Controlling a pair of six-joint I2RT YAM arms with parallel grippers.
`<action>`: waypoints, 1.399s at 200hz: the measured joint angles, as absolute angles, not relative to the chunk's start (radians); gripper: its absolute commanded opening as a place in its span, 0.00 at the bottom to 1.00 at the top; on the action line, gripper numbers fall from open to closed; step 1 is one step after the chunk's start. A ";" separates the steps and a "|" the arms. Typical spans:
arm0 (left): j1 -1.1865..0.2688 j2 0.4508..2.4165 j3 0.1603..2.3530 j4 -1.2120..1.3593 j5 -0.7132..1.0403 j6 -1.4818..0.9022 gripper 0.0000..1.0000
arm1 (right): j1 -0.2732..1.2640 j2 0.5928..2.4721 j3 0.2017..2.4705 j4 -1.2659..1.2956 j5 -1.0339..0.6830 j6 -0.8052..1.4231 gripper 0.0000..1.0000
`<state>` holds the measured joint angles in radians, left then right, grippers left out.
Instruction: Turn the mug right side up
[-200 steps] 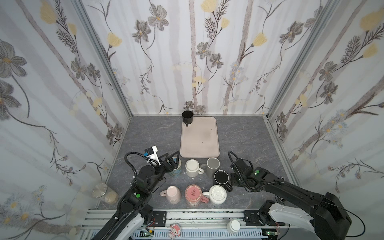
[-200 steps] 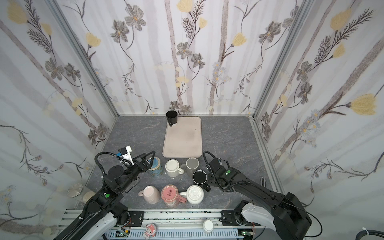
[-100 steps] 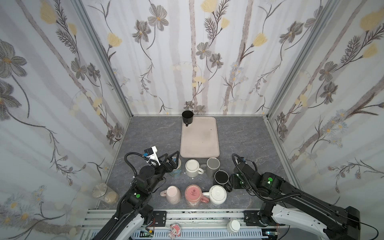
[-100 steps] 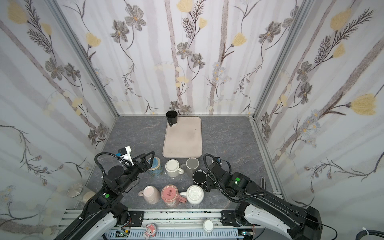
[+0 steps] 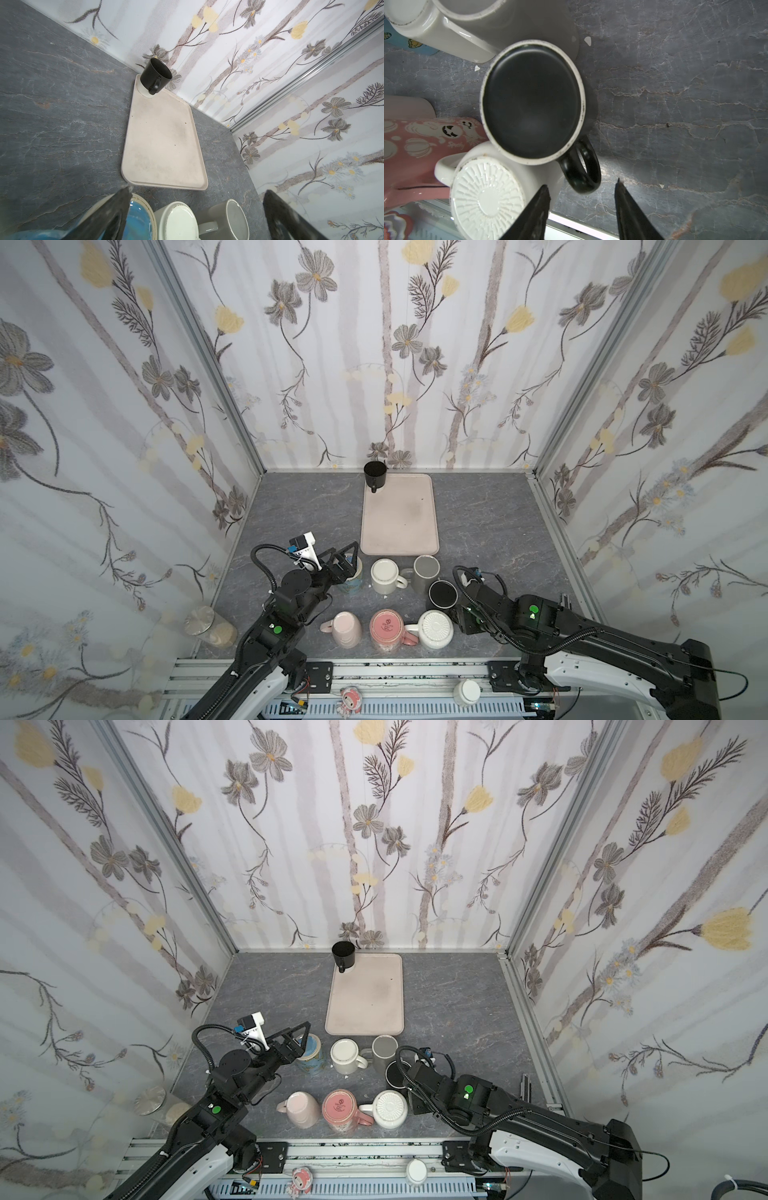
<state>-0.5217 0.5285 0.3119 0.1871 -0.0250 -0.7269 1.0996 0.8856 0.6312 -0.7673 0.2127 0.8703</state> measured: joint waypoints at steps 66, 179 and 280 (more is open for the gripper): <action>-0.522 0.529 0.312 0.187 -0.025 -0.733 1.00 | 1.100 0.945 0.622 -0.717 0.224 0.826 0.49; -0.522 0.555 0.312 0.191 -0.025 -0.734 1.00 | 1.099 1.023 0.606 -0.673 0.236 0.811 0.34; -0.522 0.555 0.312 0.191 -0.022 -0.736 1.00 | 1.096 1.132 0.637 -0.678 0.327 0.810 0.18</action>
<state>-0.5217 0.5552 0.3119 0.1905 -0.0216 -0.7364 1.0962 1.1316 0.6373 -0.6781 0.3275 0.8101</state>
